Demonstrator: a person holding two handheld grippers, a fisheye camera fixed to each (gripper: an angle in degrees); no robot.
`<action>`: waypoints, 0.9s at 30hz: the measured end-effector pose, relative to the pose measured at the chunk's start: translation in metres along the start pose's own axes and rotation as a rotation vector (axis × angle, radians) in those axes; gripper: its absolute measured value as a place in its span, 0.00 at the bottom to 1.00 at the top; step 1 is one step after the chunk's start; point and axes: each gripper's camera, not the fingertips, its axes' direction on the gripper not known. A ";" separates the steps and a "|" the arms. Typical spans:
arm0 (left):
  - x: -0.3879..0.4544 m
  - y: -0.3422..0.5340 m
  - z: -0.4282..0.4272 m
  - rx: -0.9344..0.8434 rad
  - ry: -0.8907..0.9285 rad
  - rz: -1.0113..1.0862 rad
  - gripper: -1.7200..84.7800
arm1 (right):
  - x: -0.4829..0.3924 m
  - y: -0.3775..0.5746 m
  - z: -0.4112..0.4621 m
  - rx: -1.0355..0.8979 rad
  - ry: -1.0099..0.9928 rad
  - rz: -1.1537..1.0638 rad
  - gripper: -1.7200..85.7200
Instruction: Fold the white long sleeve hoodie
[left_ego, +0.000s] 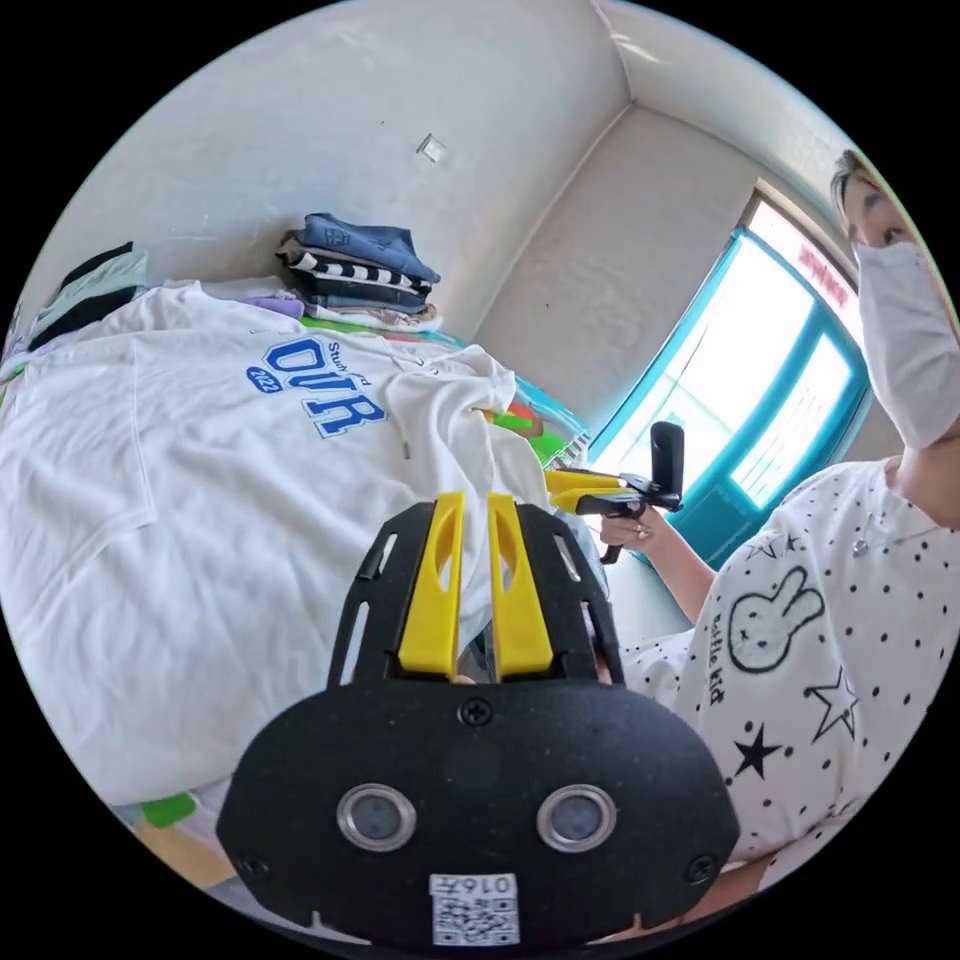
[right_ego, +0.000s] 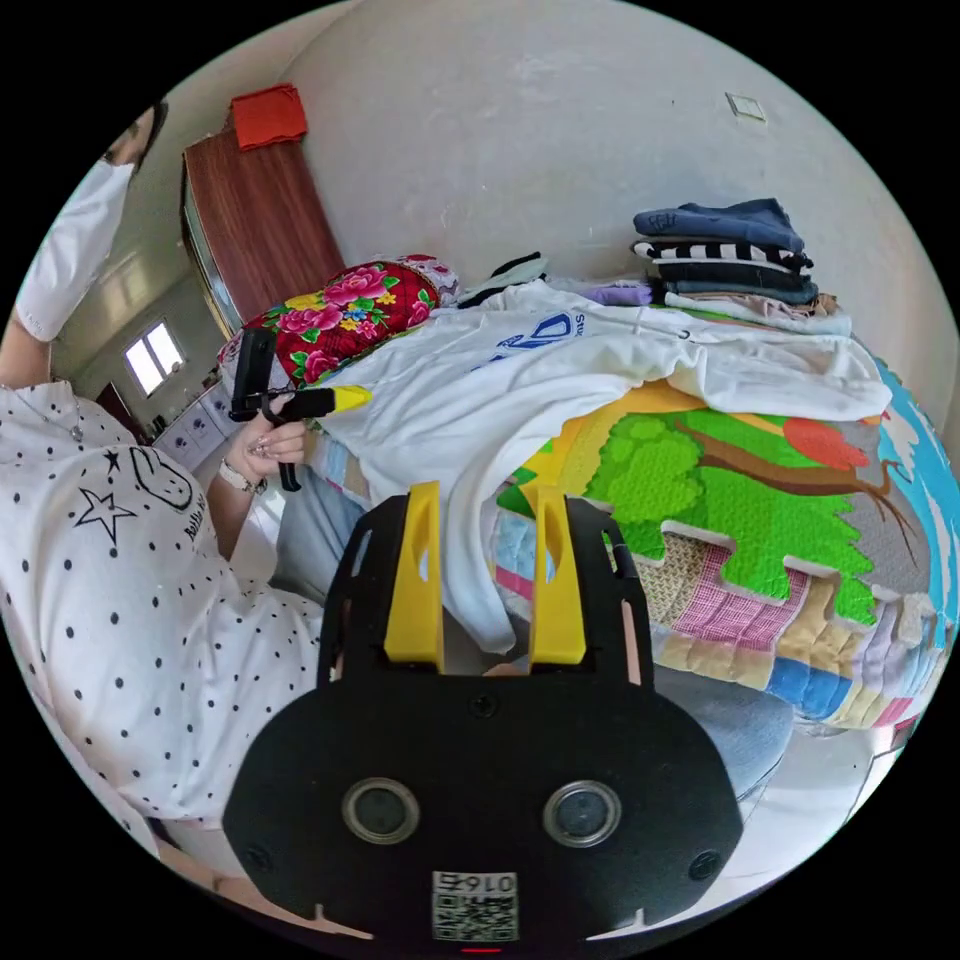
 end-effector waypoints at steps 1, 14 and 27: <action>0.002 0.000 0.006 -0.001 -0.001 0.000 0.05 | 0.002 0.012 0.007 0.045 -0.006 0.029 0.15; 0.009 0.003 0.106 -0.143 -0.372 -0.018 0.02 | 0.016 0.144 0.024 -0.038 -0.075 0.081 0.02; 0.014 0.039 0.120 -0.123 -0.323 0.036 0.03 | 0.014 0.230 0.062 0.002 -0.307 0.126 0.02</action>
